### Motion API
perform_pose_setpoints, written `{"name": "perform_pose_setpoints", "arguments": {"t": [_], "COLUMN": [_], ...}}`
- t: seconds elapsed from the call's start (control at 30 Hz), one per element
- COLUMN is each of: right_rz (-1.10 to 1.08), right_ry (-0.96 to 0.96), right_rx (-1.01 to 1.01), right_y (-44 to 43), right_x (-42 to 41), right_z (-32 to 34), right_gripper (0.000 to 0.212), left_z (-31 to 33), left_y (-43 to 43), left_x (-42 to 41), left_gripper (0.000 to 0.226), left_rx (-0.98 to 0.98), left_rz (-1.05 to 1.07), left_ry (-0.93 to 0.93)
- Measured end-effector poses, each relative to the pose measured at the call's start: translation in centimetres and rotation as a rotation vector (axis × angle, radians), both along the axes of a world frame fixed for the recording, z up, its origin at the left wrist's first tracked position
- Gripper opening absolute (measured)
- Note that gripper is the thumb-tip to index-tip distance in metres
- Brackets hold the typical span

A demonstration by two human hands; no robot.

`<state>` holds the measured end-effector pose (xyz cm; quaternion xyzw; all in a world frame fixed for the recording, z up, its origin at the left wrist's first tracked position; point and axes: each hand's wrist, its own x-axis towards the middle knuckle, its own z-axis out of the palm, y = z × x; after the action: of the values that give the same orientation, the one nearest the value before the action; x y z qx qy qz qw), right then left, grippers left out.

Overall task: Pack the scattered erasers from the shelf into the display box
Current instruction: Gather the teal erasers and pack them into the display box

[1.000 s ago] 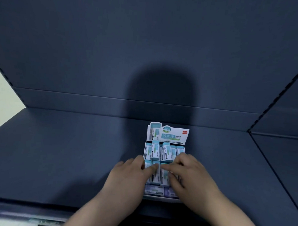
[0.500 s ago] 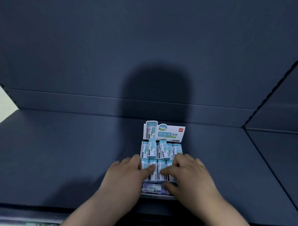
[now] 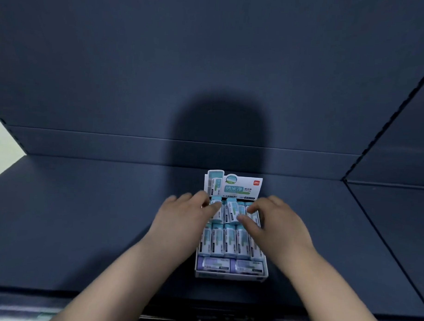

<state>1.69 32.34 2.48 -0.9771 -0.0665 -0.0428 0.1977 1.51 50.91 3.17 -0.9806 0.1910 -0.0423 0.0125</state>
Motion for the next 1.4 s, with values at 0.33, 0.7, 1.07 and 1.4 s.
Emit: {"name": "perform_pose_setpoints", "arguments": {"t": [0.33,0.7,1.07,1.4], "right_rz": [-0.062,0.02,0.012,0.084], "right_ry": [0.126,0.174,0.116,0.096], "right_rx": [0.035,0.24,0.134,0.065], "right_y": [1.3,-1.0,-1.2,-1.2], "right_x": [1.4,0.7,0.4,0.4], "right_z": [-1.5,-2.1,-1.6,-1.3], "right_gripper": [0.034,0.023,0.025,0.028], "left_z": [-1.0,-1.1,-0.4,-0.7], "left_y": [-0.5,-0.3,0.3,0.6], "left_x": [2.5,2.5,2.1,1.8], "left_gripper": [0.051,0.027,0.04,0.037], "left_rx": [0.002,-0.017,-0.173,-0.225], "left_rz": [-0.089,-0.093,-0.04,-0.037], "left_ry": [-0.019,-0.002,0.195,0.24]}}
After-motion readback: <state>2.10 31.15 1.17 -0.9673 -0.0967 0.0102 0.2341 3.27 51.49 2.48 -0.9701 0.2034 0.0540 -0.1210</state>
